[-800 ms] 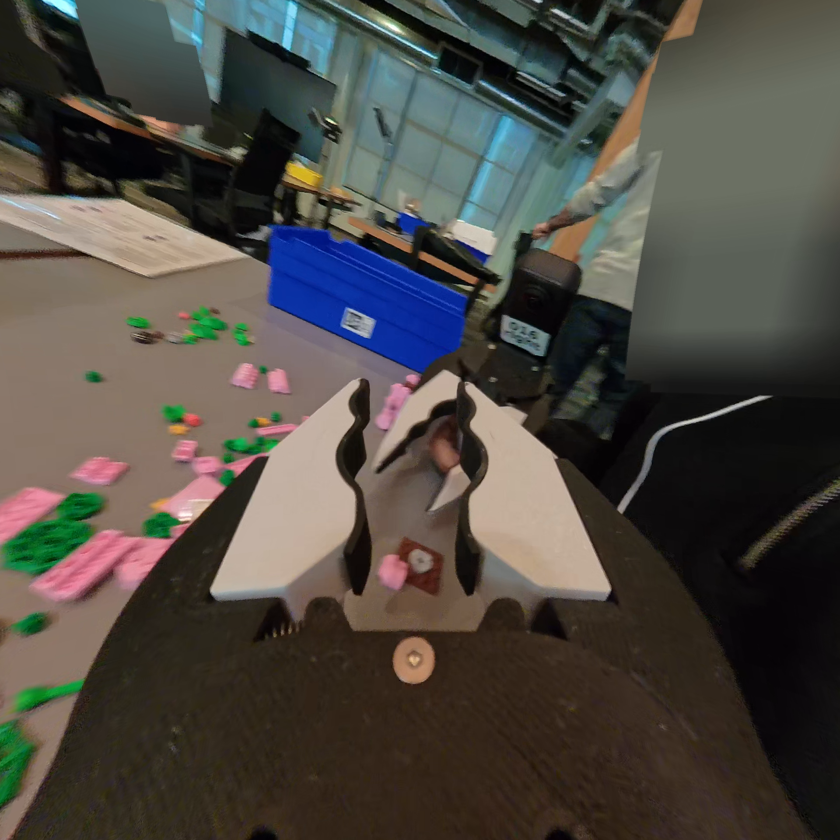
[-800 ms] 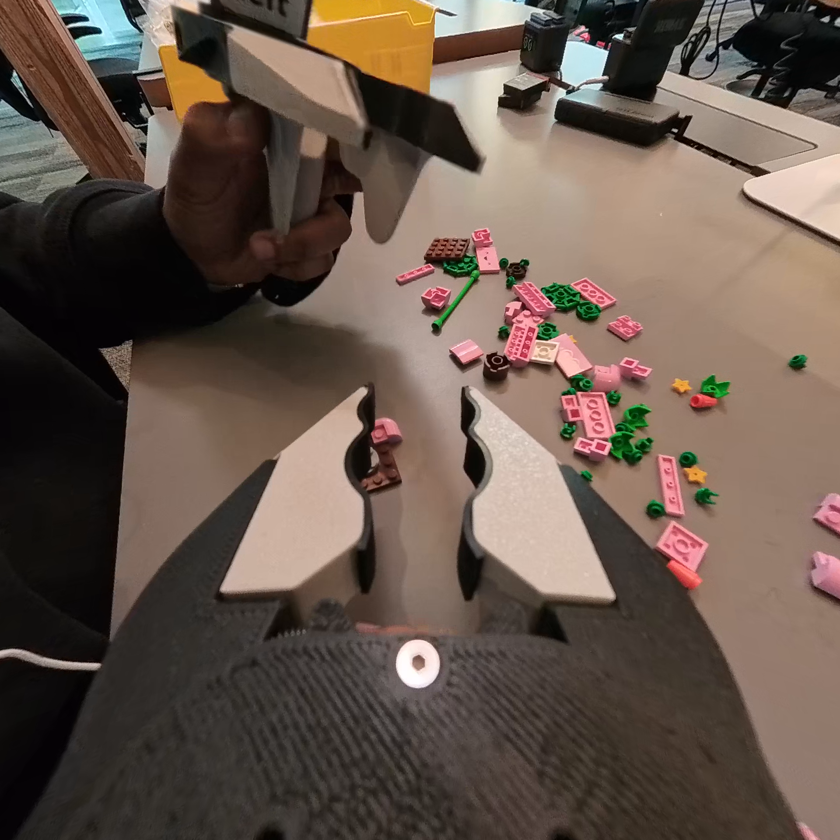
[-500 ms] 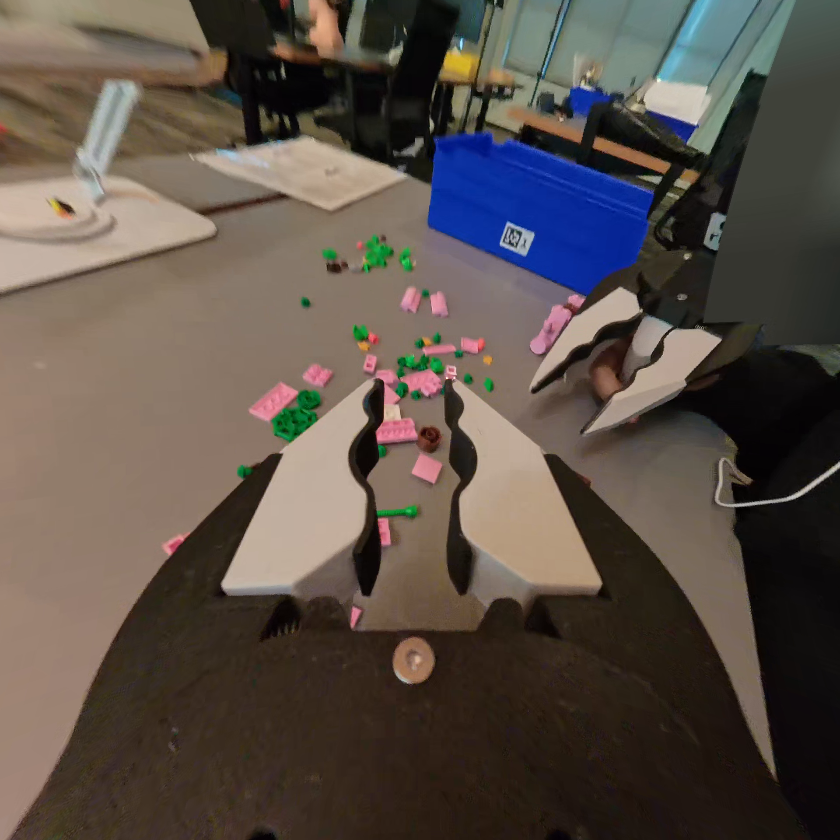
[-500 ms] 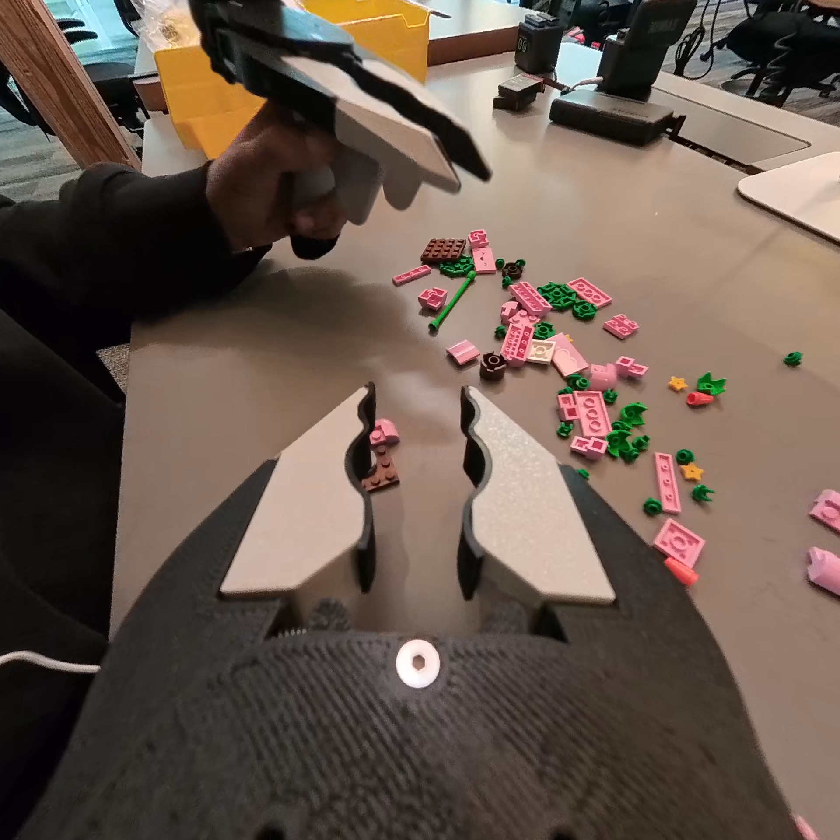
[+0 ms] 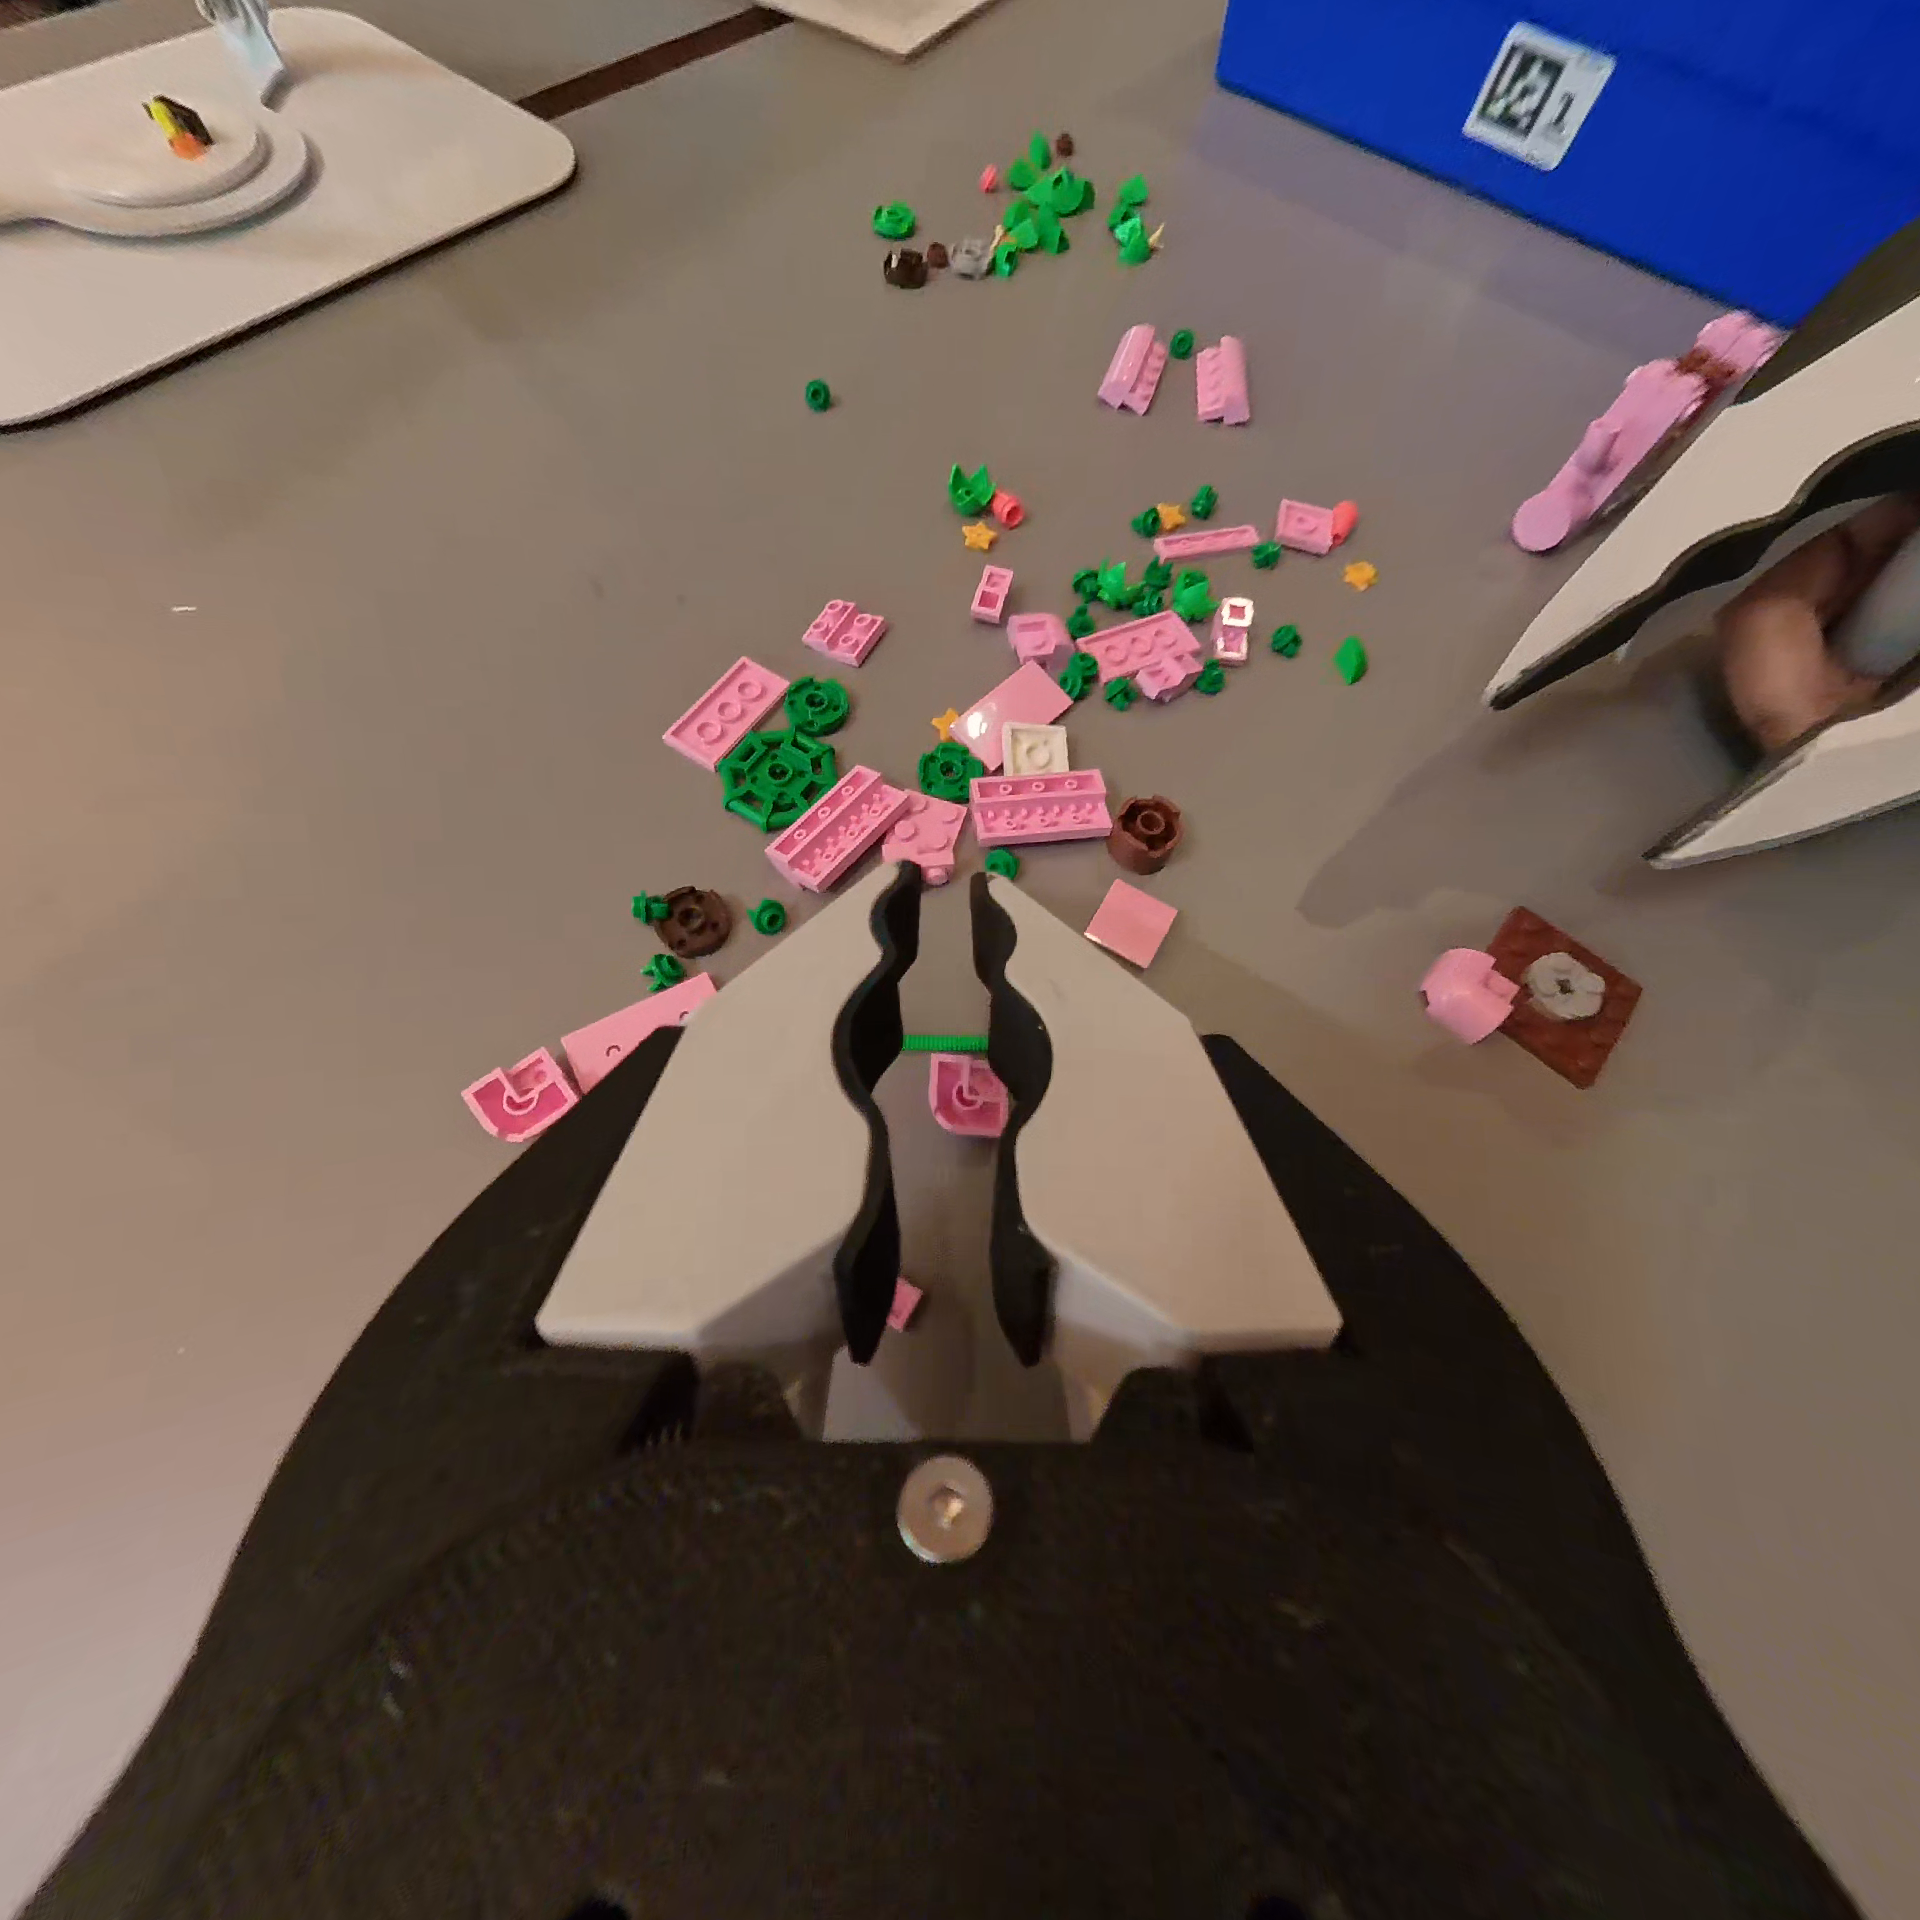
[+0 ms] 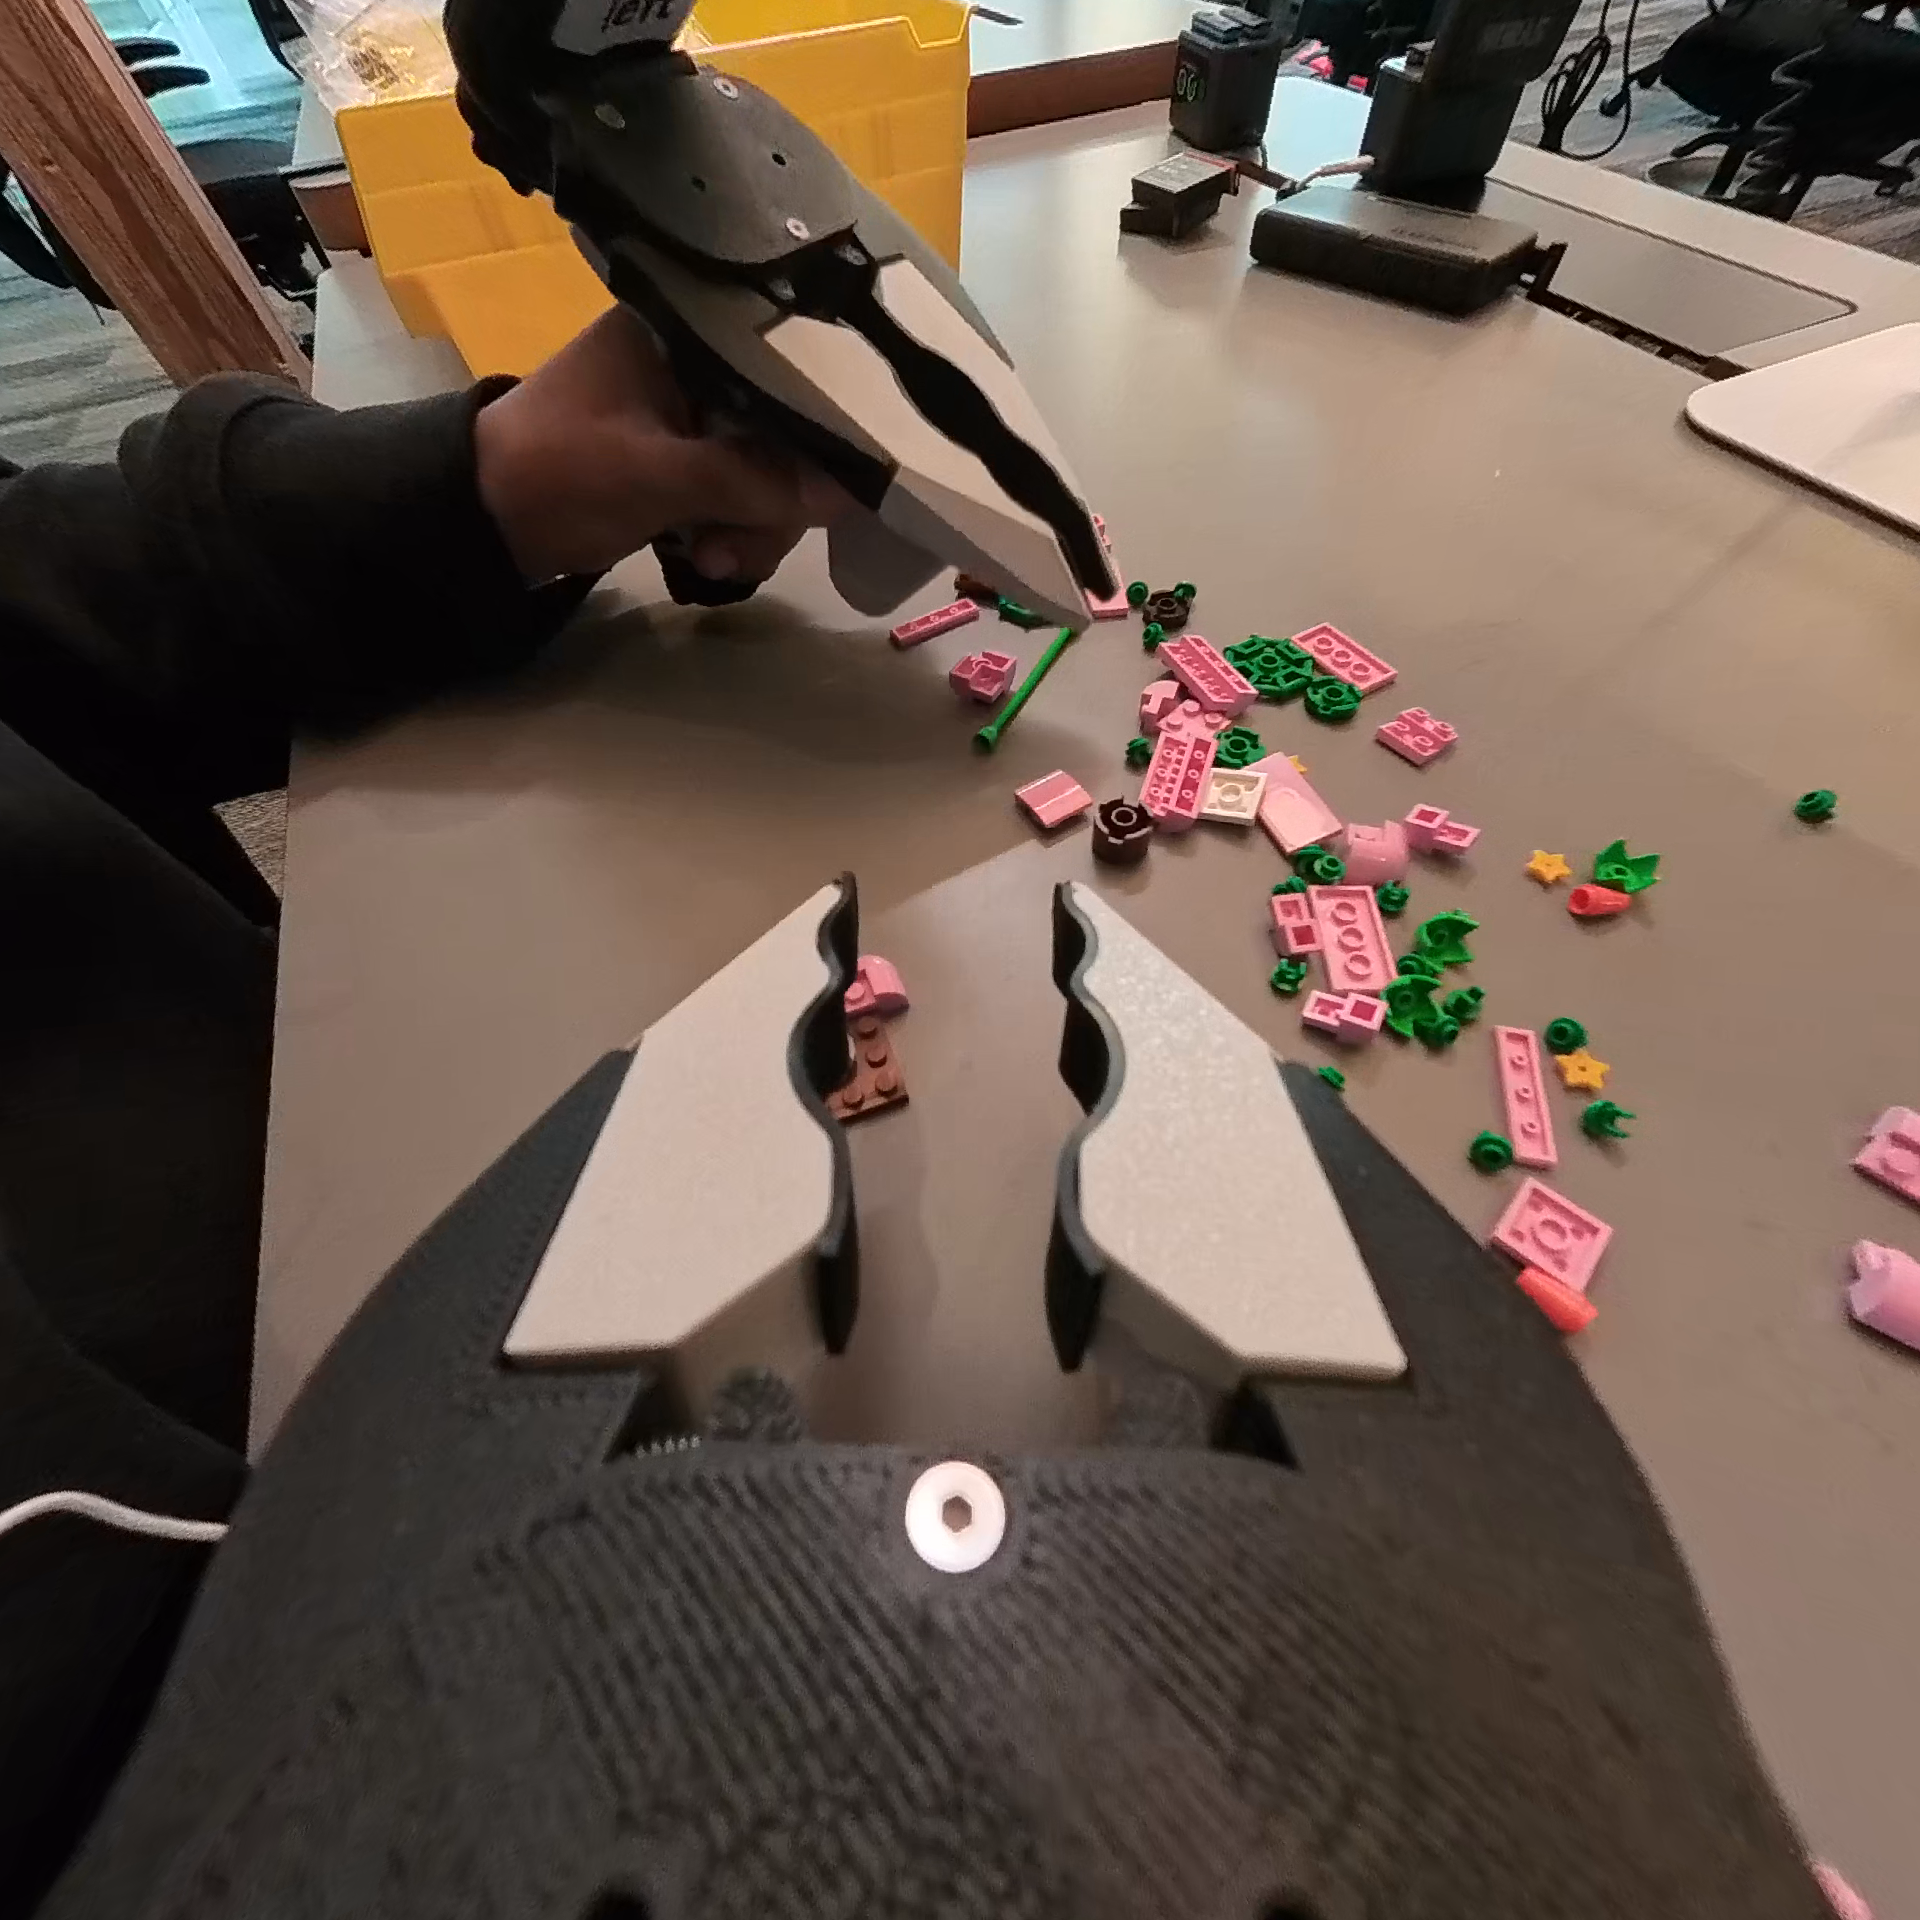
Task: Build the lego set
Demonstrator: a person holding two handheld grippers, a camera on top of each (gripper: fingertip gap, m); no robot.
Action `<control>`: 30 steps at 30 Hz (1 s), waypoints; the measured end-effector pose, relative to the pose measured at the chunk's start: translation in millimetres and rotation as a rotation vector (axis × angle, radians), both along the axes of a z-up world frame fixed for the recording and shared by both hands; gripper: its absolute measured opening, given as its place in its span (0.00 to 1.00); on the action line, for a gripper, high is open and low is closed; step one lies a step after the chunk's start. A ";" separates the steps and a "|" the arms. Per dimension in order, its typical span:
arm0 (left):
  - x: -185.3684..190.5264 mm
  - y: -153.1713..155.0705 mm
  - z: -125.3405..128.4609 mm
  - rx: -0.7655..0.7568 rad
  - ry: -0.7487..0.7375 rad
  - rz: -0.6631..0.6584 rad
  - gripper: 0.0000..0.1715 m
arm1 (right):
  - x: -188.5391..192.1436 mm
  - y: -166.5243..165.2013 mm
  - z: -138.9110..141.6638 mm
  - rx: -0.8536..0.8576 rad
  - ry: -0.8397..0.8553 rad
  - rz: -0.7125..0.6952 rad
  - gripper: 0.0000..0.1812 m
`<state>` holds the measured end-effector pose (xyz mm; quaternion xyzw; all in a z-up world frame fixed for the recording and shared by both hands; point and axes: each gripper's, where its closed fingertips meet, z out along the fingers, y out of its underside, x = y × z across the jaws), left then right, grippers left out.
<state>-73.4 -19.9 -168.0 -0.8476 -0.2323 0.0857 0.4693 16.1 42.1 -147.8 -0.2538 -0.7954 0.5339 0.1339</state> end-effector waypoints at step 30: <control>5.0 26.0 -1.6 -0.025 -0.009 -0.072 0.08 | -6.6 6.8 6.1 -0.040 0.013 -0.052 0.19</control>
